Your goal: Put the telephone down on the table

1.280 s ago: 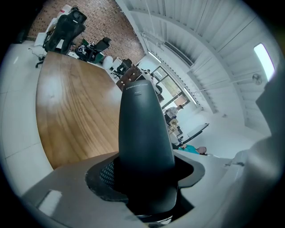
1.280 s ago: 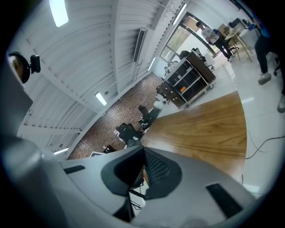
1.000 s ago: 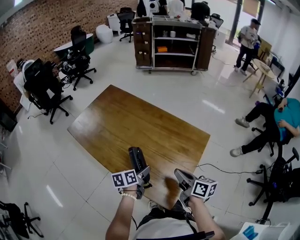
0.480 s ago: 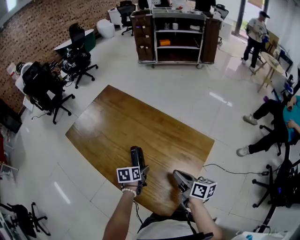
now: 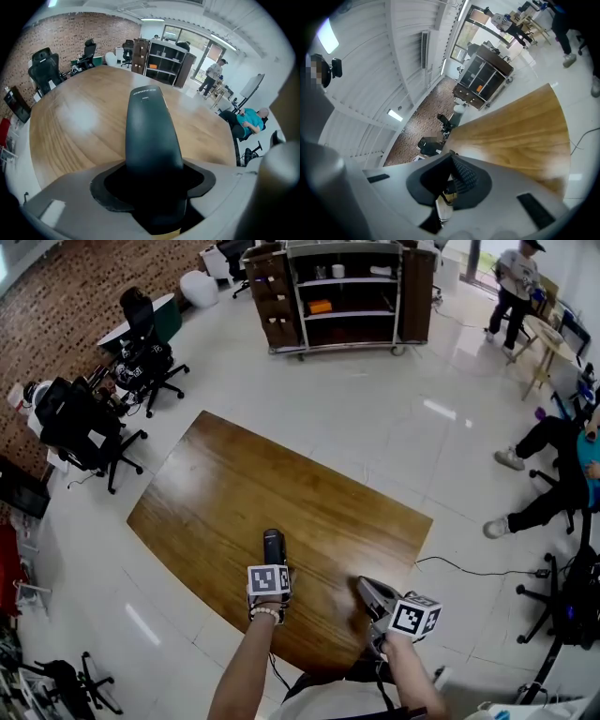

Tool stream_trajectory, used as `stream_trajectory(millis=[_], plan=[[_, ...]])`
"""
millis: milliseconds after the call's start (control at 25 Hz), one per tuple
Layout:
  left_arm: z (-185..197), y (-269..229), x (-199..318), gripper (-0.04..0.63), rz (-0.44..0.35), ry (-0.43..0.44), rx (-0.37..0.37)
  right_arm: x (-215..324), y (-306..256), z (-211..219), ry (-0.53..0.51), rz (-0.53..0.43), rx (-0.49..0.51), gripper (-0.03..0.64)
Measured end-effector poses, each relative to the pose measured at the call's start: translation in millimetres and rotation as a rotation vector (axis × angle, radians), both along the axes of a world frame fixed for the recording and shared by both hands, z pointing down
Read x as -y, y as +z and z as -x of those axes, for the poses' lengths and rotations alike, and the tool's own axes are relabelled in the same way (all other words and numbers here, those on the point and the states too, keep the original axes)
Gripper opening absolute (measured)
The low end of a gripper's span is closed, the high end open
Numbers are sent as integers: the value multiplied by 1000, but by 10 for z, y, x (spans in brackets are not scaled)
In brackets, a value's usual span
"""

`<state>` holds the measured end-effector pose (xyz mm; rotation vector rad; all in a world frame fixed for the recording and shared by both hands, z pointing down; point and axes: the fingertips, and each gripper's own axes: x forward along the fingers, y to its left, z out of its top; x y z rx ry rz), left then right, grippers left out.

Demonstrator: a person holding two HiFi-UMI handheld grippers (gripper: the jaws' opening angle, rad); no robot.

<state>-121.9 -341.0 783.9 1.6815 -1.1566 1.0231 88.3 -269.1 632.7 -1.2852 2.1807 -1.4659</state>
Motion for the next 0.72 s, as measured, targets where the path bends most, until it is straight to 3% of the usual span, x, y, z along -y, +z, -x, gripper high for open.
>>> stream_trajectory(millis=[360, 720], plan=[[-34, 213, -9, 305, 83, -4, 94, 133, 81, -68, 13, 18, 22, 12], [-135, 234, -77, 322, 80, -2, 141, 166, 101, -96, 10, 26, 30, 12]])
